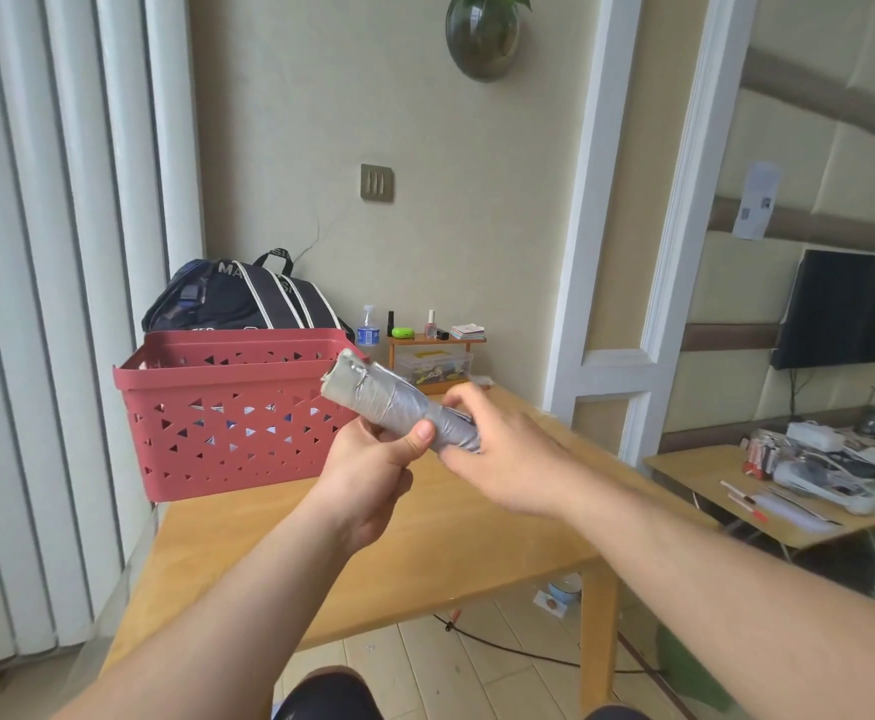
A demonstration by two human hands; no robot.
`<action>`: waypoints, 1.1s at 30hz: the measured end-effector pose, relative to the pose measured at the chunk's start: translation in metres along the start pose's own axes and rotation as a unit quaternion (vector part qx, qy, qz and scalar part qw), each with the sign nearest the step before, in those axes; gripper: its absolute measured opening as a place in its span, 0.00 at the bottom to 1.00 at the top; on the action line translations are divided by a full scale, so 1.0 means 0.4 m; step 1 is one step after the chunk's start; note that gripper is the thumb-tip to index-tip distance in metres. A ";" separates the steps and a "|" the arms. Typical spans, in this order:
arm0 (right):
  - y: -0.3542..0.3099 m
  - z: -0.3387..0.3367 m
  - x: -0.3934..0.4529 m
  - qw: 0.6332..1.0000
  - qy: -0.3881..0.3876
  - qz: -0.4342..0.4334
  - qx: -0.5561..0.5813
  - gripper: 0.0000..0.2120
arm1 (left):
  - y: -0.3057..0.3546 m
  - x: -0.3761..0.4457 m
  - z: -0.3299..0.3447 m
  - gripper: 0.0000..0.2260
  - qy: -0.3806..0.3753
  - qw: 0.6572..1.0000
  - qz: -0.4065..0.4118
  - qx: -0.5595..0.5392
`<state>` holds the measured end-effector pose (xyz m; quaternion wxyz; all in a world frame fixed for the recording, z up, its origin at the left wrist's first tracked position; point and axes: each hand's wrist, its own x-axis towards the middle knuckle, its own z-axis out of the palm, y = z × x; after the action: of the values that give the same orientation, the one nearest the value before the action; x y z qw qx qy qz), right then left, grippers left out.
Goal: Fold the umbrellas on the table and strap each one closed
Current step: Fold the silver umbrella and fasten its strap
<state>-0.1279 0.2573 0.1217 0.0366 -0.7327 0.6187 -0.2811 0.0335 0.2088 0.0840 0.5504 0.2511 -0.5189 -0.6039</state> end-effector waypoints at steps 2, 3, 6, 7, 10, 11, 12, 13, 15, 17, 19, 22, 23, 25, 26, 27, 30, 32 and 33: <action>-0.003 0.029 -0.017 0.988 0.052 -0.058 -0.131 0.22 | -0.002 0.007 0.006 0.06 0.023 1.000 -0.015 -0.008; -0.001 0.041 -0.025 0.983 0.060 -0.067 -0.162 0.24 | -0.001 0.006 0.010 0.06 0.029 0.999 -0.024 -0.007; 0.026 0.061 -0.033 0.984 0.061 -0.064 -0.157 0.19 | -0.009 0.010 0.006 0.10 0.023 0.998 -0.051 0.023; 0.034 0.061 -0.033 0.988 0.058 -0.058 -0.130 0.17 | -0.012 0.010 0.001 0.10 0.015 0.998 -0.064 0.023; 0.051 0.059 -0.030 0.997 0.065 -0.033 -0.032 0.14 | -0.028 0.009 -0.016 0.03 -0.011 0.995 -0.097 -0.018; 0.055 0.060 -0.028 0.997 0.067 -0.025 0.001 0.13 | -0.030 0.007 -0.018 0.02 -0.010 0.995 -0.099 -0.030; 0.058 0.062 -0.025 0.997 0.062 -0.012 0.038 0.11 | -0.031 0.007 -0.019 0.02 -0.008 0.994 -0.098 -0.037; 0.057 0.064 -0.023 0.995 0.053 0.005 0.089 0.09 | -0.030 0.007 -0.019 0.02 -0.009 0.995 -0.096 -0.040; 0.049 0.068 -0.024 0.970 0.021 0.057 0.235 0.08 | -0.025 0.006 -0.014 0.03 -0.015 0.994 -0.093 -0.049; 0.038 0.065 -0.026 0.925 -0.006 0.112 0.362 0.09 | -0.019 0.004 -0.010 0.03 -0.017 0.995 -0.089 -0.047; 0.028 0.051 -0.027 0.887 -0.031 0.151 0.435 0.10 | -0.015 0.002 -0.007 0.03 -0.014 0.996 -0.085 -0.021; 0.025 0.029 -0.027 0.840 -0.077 0.192 0.501 0.11 | -0.009 0.000 0.001 0.04 -0.012 0.996 -0.086 -0.032; 0.024 0.024 -0.028 0.830 -0.089 0.200 0.513 0.11 | -0.007 -0.002 0.005 0.05 -0.014 0.996 -0.083 -0.040; 0.019 0.017 -0.030 0.818 -0.106 0.206 0.526 0.11 | -0.004 -0.005 0.013 0.04 -0.007 0.997 -0.067 -0.039; 0.016 0.015 -0.031 0.815 -0.110 0.206 0.530 0.11 | -0.003 -0.007 0.017 0.03 0.000 0.998 -0.057 -0.035; 0.013 0.013 -0.032 0.813 -0.112 0.206 0.533 0.11 | -0.001 -0.010 0.021 0.03 0.006 0.998 -0.048 -0.031; 0.007 0.010 -0.033 0.818 -0.110 0.202 0.528 0.11 | 0.004 -0.013 0.028 0.03 0.018 0.999 -0.041 -0.015; 0.009 0.011 -0.034 0.818 -0.110 0.202 0.527 0.11 | 0.006 -0.014 0.031 0.03 0.022 0.999 -0.042 -0.003; 0.010 0.011 -0.035 0.818 -0.111 0.203 0.527 0.11 | 0.006 -0.015 0.033 0.03 0.025 0.999 -0.041 0.001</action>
<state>-0.1304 0.2683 0.1113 0.5416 -0.4858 0.5024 -0.4672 0.0245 0.2192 0.0890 0.5379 0.2881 -0.4946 -0.6189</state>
